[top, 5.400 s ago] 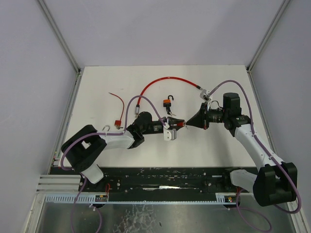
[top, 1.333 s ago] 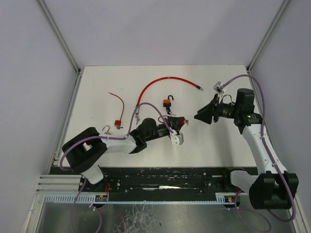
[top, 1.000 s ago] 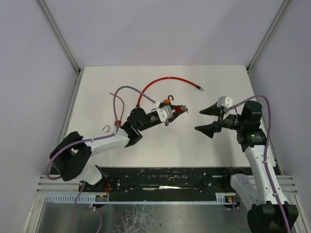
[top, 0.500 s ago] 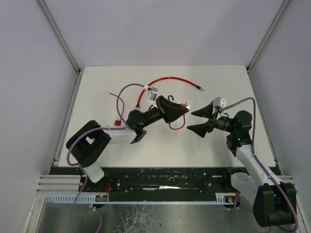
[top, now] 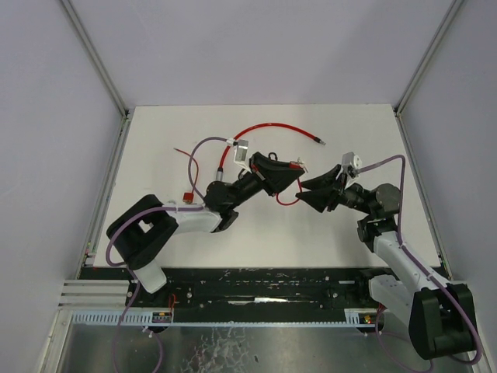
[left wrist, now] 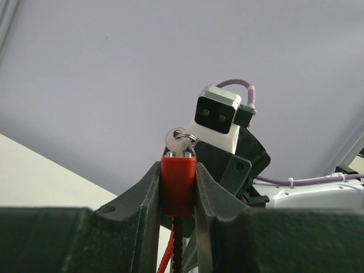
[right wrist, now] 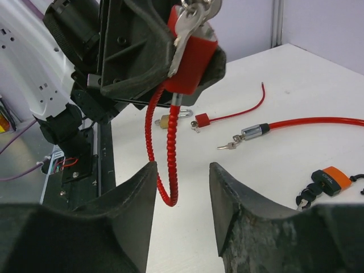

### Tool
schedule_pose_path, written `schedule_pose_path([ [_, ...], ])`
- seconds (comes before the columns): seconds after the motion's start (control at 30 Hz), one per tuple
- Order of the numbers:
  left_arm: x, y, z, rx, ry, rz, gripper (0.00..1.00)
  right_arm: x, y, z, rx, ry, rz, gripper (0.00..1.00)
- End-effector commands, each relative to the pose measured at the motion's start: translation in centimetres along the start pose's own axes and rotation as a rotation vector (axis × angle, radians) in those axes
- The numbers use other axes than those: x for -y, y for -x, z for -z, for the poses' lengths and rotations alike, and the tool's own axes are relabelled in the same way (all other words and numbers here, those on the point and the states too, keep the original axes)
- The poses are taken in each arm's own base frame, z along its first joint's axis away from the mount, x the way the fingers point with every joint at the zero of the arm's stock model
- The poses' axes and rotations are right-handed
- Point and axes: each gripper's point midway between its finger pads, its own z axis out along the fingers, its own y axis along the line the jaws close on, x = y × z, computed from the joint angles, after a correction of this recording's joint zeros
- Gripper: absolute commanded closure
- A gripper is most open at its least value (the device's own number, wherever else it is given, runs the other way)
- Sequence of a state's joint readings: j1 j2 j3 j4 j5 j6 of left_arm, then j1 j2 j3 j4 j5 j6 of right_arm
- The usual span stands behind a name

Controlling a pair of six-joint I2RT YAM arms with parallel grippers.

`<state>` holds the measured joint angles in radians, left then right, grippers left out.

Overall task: Lock with the key
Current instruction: Lock the lock.

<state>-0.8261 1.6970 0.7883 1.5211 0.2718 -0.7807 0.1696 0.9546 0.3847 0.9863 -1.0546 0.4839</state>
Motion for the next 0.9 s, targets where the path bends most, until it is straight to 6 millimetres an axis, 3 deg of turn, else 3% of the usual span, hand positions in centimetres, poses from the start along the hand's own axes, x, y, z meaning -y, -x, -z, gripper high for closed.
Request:
schedule_pose_path([
  [0.0,1.5,2.9,-1.1,0.128,-0.041,-0.007,1.00,-0.6,1.3,-0.7,0.029,0.024,0.049,0.56],
  [0.17,1.3,2.6,-1.2,0.129,-0.032,0.005,1.00,-0.7,1.3,-1.0,0.028,0.031,0.056,0.72],
  [0.37,1.0,2.0,-1.4,0.130,-0.021,0.015,1.00,-1.2,1.5,-1.2,0.029,0.050,0.056,0.99],
  [0.87,0.1,-0.7,-1.7,0.100,0.008,0.002,1.00,-1.6,2.9,-1.6,0.082,0.043,0.017,1.00],
])
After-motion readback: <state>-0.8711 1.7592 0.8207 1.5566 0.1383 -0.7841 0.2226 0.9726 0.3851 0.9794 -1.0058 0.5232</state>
